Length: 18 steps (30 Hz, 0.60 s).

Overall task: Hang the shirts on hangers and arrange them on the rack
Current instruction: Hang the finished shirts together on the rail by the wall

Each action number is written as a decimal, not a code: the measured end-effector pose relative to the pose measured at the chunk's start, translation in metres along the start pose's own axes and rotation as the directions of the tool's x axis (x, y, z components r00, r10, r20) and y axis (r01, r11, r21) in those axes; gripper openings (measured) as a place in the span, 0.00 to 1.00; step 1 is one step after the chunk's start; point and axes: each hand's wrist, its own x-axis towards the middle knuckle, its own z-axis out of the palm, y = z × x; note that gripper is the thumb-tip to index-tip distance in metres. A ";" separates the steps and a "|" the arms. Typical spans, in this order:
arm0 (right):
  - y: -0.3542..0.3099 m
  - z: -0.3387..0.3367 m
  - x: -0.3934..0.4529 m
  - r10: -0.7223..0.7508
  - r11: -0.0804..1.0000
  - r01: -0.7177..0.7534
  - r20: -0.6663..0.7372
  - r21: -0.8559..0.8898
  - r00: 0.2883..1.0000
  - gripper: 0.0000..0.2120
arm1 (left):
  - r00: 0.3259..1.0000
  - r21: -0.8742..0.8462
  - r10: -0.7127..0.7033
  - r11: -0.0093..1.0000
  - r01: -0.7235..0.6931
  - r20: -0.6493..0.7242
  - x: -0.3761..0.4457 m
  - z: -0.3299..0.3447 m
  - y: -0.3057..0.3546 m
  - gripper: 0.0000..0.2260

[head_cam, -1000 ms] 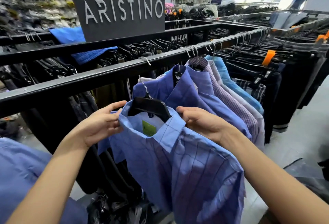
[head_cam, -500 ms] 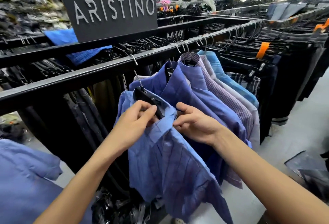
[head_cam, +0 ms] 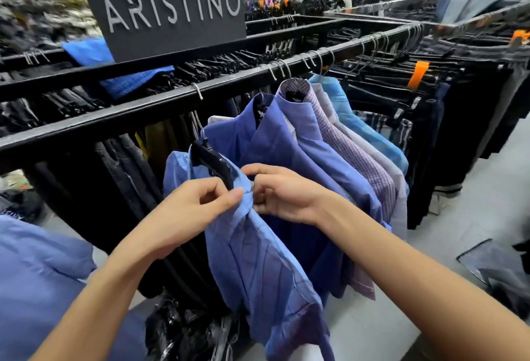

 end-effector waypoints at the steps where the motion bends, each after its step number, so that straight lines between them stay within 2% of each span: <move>1: -0.003 0.000 0.004 0.024 0.999 -0.025 0.045 0.028 0.999 0.20 | 1.000 0.001 -0.014 1.000 0.014 -0.028 -0.001 0.002 0.001 0.19; 2: -0.005 -0.001 0.007 0.045 0.998 -0.048 0.089 0.030 0.995 0.19 | 0.999 0.026 -0.030 0.999 0.031 -0.040 -0.002 0.004 0.001 0.20; 4: -0.010 -0.002 0.014 0.070 0.995 -0.057 0.154 -0.086 0.986 0.17 | 0.995 0.091 -0.071 0.993 0.077 -0.071 -0.003 0.006 0.003 0.20; 6: -0.013 -0.005 0.021 -0.039 0.943 0.086 0.150 -0.322 0.988 0.13 | 0.991 0.152 -0.094 0.983 0.108 -0.096 -0.006 0.006 0.008 0.18; 7: -0.015 -0.007 0.024 -0.179 0.860 0.218 0.128 -0.461 0.975 0.12 | 0.992 0.186 -0.082 0.978 0.099 -0.098 -0.007 0.006 0.010 0.16; 9: -0.020 -0.011 0.028 -0.440 0.574 0.472 0.233 -0.670 0.867 0.13 | 0.991 0.247 -0.065 0.965 0.092 -0.116 -0.009 0.007 0.016 0.12; 11: -0.025 -0.016 0.026 -0.506 0.325 0.621 0.423 -0.714 0.752 0.14 | 0.987 0.265 -0.053 0.960 0.092 -0.150 -0.014 0.012 0.023 0.10; 13: -0.032 -0.020 0.022 -0.468 0.157 0.704 0.575 -0.693 0.671 0.12 | 0.983 0.256 -0.033 0.963 0.079 -0.179 -0.021 0.016 0.029 0.07; 14: -0.036 -0.023 0.021 -0.415 0.114 0.726 0.632 -0.678 0.655 0.11 | 0.981 0.262 -0.028 0.962 0.079 -0.192 -0.025 0.018 0.032 0.07; 16: -0.046 -0.025 0.023 -0.256 0.055 0.728 0.695 -0.684 0.672 0.09 | 0.972 0.271 -0.026 0.958 0.090 -0.232 -0.032 0.020 0.036 0.07; 18: -0.054 -0.026 0.027 -0.120 0.024 0.706 0.699 -0.708 0.705 0.11 | 0.959 0.278 -0.041 0.953 0.122 -0.282 -0.036 0.020 0.036 0.07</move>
